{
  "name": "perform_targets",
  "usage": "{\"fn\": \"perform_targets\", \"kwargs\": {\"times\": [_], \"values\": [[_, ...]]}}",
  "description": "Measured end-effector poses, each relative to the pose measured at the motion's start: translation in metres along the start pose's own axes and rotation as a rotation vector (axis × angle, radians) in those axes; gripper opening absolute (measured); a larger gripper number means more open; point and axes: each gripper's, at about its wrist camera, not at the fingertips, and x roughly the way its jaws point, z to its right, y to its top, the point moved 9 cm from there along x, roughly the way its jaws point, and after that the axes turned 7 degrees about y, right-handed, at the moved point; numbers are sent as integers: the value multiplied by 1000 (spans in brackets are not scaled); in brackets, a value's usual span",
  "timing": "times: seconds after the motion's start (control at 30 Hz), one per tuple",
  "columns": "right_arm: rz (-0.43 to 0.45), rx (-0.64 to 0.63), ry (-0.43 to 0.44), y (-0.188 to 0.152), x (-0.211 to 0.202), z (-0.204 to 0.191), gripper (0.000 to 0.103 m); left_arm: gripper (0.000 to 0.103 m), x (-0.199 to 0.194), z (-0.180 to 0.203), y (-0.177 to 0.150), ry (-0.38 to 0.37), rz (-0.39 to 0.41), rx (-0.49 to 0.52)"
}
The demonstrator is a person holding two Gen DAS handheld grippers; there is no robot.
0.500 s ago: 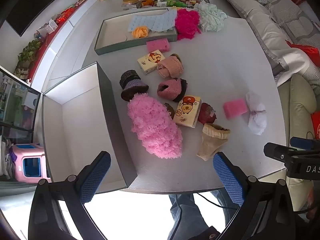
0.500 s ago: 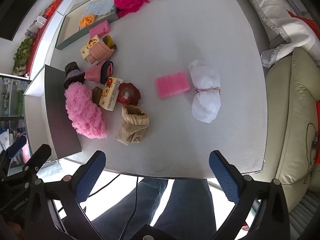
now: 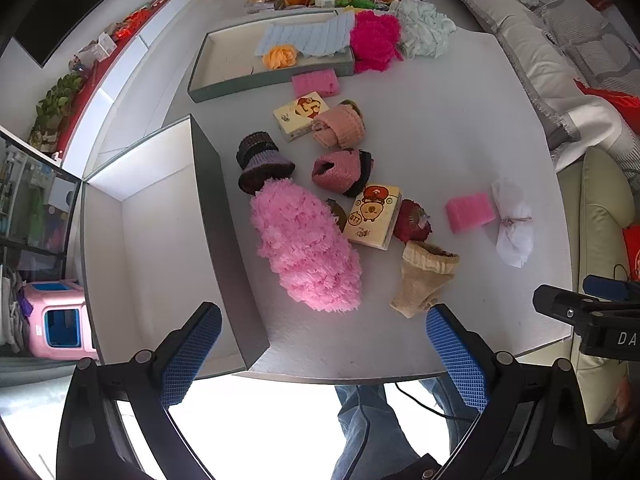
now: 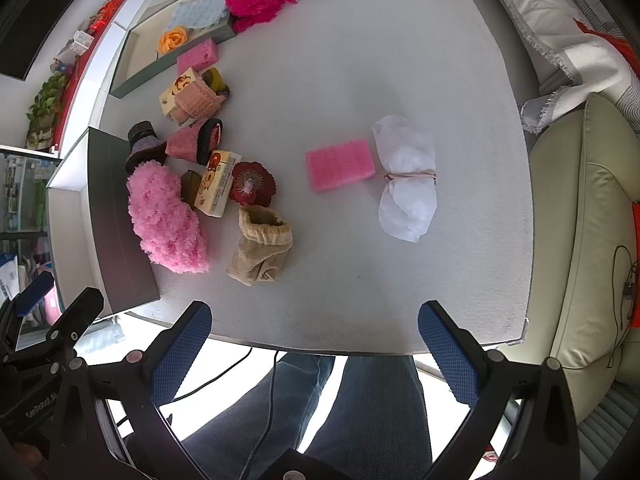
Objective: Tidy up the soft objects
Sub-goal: 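Move both grippers toward the pink fluffy bundle and white cloth bundle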
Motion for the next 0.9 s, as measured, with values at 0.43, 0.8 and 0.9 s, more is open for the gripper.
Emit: {"fn": "perform_targets", "kwargs": {"times": [0.43, 0.8, 0.9], "values": [[-7, 14, 4, 12, 17, 23, 103, 103, 32, 17, 18, -62, -22, -38], [23, 18, -65, 18, 37, 45, 103, 103, 78, 27, 29, -102, -70, -113], [21, 19, -66, 17, 41, 49, 103, 103, 88, 22, 24, -107, -80, -137]]}}
